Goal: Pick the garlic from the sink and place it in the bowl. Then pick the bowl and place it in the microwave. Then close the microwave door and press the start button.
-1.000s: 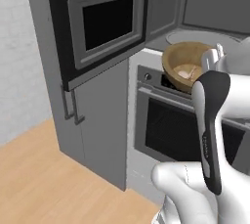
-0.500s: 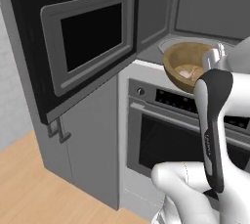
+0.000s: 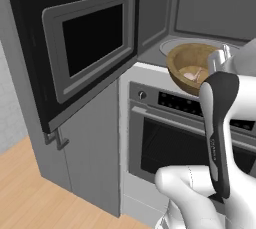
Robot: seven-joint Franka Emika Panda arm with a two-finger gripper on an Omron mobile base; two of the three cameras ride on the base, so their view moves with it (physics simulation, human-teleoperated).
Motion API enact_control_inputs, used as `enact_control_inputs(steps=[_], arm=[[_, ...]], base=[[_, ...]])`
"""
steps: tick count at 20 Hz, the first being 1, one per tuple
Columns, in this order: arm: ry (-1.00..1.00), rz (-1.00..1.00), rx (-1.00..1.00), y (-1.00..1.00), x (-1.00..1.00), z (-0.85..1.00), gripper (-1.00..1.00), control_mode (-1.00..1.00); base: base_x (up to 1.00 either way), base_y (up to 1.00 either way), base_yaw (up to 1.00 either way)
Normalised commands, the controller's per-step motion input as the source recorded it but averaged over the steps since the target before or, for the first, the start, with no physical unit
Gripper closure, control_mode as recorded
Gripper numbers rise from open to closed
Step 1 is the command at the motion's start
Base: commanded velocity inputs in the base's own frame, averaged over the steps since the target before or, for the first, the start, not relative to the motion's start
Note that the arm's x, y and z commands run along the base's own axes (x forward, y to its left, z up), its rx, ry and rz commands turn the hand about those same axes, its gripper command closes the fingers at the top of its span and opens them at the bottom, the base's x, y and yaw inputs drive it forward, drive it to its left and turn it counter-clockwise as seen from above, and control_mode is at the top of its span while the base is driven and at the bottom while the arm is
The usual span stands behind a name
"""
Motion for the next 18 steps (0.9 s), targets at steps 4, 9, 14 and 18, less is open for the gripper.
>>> enact_control_inputs(steps=[4,9,14,18], arm=[[-0.04,-0.10,0.00,0.11,-0.01,0.22,1.00,-1.00],[-0.06,-0.23,0.00,0.00,0.03,0.78,1.00,-1.00],[-0.10,-0.07,0.00,-0.36,0.55,0.24,1.00,-1.00],[-0.08,0.00,0.06,-0.52,0.77,0.02,1.00,-1.00]], base=[[0.00,0.01,-0.10],[0.00,0.00,0.00],[0.00,0.00,0.00],[0.00,0.00,0.00]])
